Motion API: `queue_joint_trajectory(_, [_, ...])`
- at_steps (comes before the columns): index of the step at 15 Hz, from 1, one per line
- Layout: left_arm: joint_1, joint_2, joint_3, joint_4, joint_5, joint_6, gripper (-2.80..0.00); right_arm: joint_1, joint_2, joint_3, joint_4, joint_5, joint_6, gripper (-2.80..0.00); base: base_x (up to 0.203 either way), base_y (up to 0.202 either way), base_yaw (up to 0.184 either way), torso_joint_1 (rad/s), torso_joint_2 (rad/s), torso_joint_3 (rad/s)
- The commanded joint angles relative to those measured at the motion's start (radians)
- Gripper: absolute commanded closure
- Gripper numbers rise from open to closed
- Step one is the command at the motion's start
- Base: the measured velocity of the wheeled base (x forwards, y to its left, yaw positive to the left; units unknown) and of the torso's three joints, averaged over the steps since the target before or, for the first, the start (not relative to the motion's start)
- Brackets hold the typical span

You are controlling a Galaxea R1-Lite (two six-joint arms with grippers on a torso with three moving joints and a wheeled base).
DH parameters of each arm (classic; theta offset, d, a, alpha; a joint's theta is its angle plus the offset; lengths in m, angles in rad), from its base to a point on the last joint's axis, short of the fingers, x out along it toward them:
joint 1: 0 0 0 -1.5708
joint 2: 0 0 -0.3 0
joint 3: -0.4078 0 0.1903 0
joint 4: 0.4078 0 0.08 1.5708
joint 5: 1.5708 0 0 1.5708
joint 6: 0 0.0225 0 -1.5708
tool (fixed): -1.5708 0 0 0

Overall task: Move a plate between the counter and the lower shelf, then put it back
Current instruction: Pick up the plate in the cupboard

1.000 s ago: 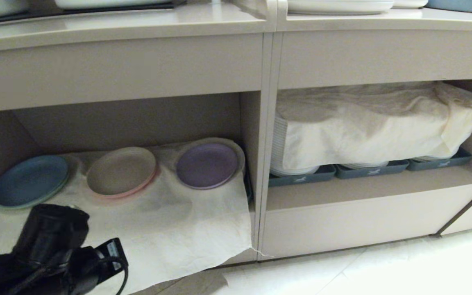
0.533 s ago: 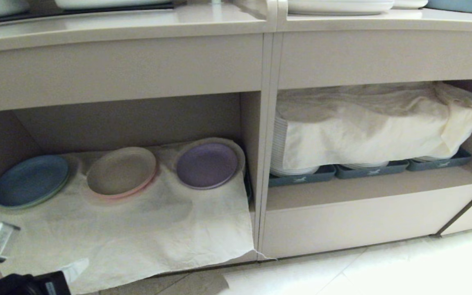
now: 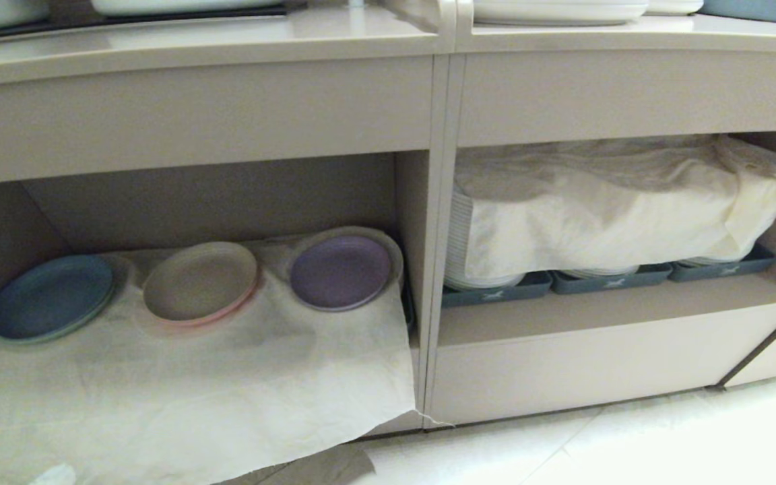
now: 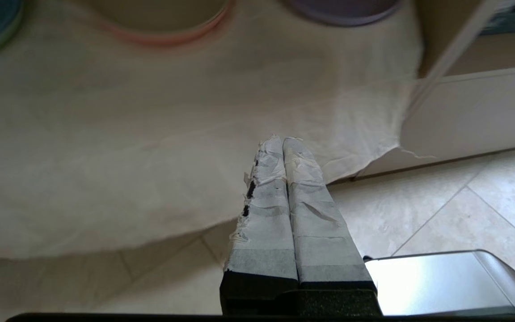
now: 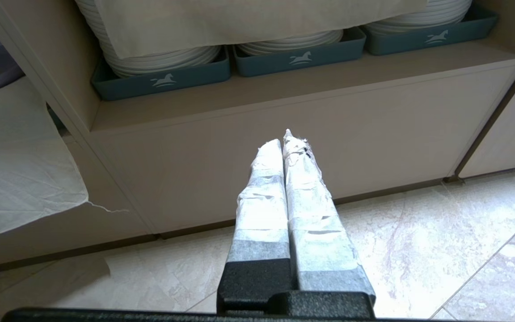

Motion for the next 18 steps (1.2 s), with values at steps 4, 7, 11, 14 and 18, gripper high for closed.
queue_joint_trajectory(4, [0.144, -0.357, 0.011, 0.112, -0.184, 0.079, 0.0, 0.001, 0.001, 0.0, -0.001, 0.0, 0.001, 0.0, 0.0, 0.0, 0.0, 0.0, 0.0, 0.0])
queue_joint_trajectory(7, [0.152, -0.46, -0.003, 0.177, -0.158, 0.13, 0.0, 0.001, 0.0, 0.0, -0.001, 0.0, 0.001, 0.0, 0.0, 0.0, 0.0, 0.0, 0.0, 0.0])
queue_joint_trajectory(11, [0.153, -0.46, -0.015, 0.217, -0.127, 0.317, 0.0, 0.0, 0.0, 0.0, 0.0, 0.0, 0.001, 0.0, 0.0, 0.0, 0.0, 0.0, 0.0, 0.0])
queue_joint_trajectory(14, [0.153, -0.46, -0.019, 0.227, -0.131, 0.338, 0.0, 0.001, 0.001, 0.0, 0.0, 0.0, 0.001, 0.0, 0.0, 0.0, 0.0, 0.0, 0.0, 0.0])
queue_joint_trajectory(18, [0.153, -0.46, -0.016, 0.221, -0.132, 0.353, 0.0, 0.0, 0.0, 0.0, 0.0, 0.0, 0.001, 0.0, 0.0, 0.0, 0.0, 0.0, 0.0, 0.0])
